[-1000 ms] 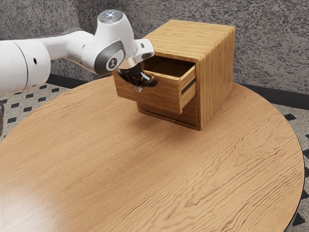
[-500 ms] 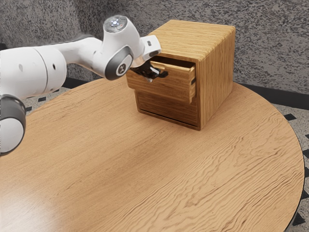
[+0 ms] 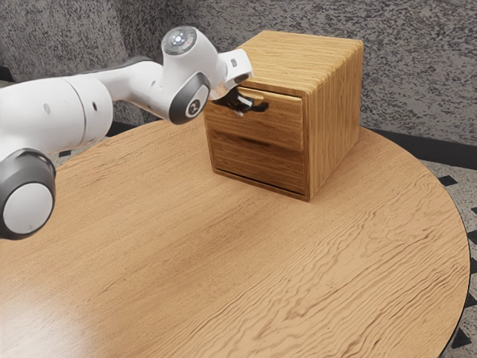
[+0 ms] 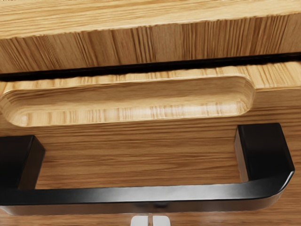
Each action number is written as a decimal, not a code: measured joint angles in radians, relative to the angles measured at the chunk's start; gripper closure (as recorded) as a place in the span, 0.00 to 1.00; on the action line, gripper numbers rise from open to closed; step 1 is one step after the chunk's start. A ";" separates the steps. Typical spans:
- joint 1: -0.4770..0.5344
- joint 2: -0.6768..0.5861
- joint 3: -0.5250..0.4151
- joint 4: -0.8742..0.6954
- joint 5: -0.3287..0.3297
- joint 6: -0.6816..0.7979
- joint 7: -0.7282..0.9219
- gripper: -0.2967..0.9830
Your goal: Push the drawer handle with one arm to close the drawer
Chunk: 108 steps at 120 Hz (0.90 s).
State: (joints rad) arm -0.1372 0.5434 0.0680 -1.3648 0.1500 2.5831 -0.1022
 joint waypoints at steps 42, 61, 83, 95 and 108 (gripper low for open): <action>0.008 0.012 -0.015 -0.001 0.001 0.023 0.026 0.85; -0.047 -0.170 0.014 -0.216 0.002 -0.020 0.033 0.85; -0.236 -0.425 0.157 -0.332 0.015 -0.230 0.040 0.85; -0.268 -0.525 0.157 -0.311 0.042 -0.403 0.043 0.84; -0.296 -0.546 0.153 -0.252 0.056 -0.615 0.044 0.70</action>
State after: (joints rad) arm -0.4327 -0.0030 0.2215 -1.6170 0.2060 1.9685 -0.0583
